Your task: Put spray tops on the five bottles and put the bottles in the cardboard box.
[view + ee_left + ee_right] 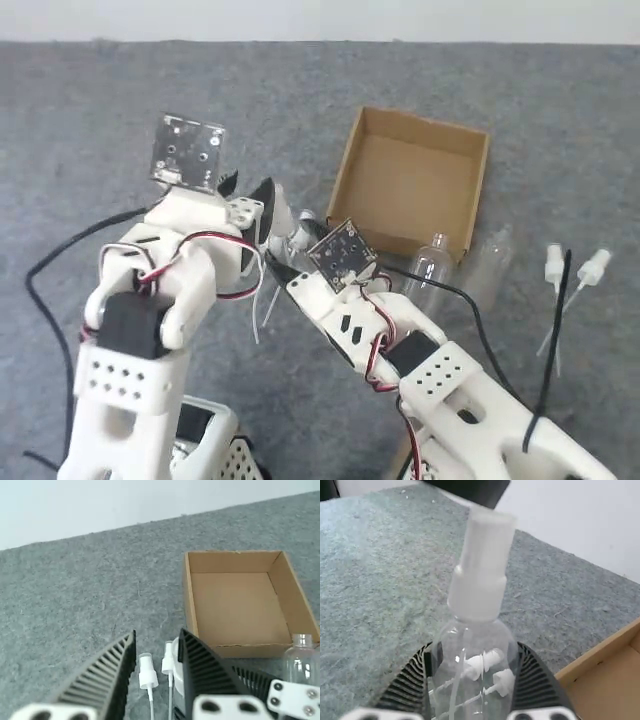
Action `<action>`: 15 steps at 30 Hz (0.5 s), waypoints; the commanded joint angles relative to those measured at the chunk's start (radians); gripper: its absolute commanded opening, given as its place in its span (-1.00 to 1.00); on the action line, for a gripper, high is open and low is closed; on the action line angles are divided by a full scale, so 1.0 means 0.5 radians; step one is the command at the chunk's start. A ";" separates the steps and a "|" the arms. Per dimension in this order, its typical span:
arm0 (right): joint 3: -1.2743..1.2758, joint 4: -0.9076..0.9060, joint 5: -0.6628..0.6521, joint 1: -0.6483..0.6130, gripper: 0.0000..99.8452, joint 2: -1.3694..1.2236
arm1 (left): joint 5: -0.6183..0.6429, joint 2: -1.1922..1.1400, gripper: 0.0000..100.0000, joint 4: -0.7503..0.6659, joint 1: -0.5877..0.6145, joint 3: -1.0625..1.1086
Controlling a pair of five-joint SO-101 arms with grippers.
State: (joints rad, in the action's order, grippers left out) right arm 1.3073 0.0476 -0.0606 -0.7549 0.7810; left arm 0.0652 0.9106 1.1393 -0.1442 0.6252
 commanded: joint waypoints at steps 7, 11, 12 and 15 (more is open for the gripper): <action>-0.043 0.044 0.015 0.029 -0.99 0.087 | -0.009 0.273 -0.73 0.012 0.292 -0.170; -0.095 -0.005 0.009 0.060 -0.99 0.087 | -0.009 0.519 -0.73 0.006 0.304 0.038; -0.150 -0.069 0.015 0.094 -0.99 0.087 | -0.009 0.555 -0.73 0.000 0.301 0.121; -0.374 -0.302 0.021 0.229 -0.99 0.075 | -0.015 0.608 -0.73 -0.104 0.267 0.373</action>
State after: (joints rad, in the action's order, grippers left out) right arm 1.2689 -0.0215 -0.0591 -0.7012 0.7810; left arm 0.0606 1.1884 1.1408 0.0000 0.7327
